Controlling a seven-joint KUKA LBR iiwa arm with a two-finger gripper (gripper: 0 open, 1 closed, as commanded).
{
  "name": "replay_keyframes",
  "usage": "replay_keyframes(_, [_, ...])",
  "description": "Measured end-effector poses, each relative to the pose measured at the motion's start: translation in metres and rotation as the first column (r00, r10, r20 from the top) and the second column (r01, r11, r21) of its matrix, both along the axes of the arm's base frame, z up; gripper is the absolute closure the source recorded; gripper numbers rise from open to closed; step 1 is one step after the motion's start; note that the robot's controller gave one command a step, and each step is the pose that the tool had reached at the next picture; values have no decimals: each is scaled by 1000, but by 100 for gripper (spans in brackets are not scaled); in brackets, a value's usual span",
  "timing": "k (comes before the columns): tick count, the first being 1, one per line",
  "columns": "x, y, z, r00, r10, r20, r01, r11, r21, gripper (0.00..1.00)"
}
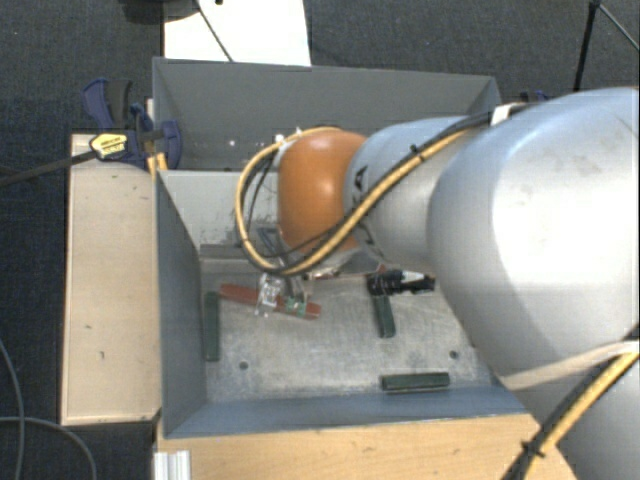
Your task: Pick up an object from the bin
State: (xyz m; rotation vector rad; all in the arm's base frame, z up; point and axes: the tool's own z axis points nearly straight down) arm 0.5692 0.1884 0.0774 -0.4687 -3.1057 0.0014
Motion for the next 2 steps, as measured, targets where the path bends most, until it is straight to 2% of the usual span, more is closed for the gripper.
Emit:
replay_keyframes(1, [-2,0,20,1000,0,-8,0,1000,-1,100])
replay_keyframes(2, [0,0,42,1000,0,1,0,1000,2,100])
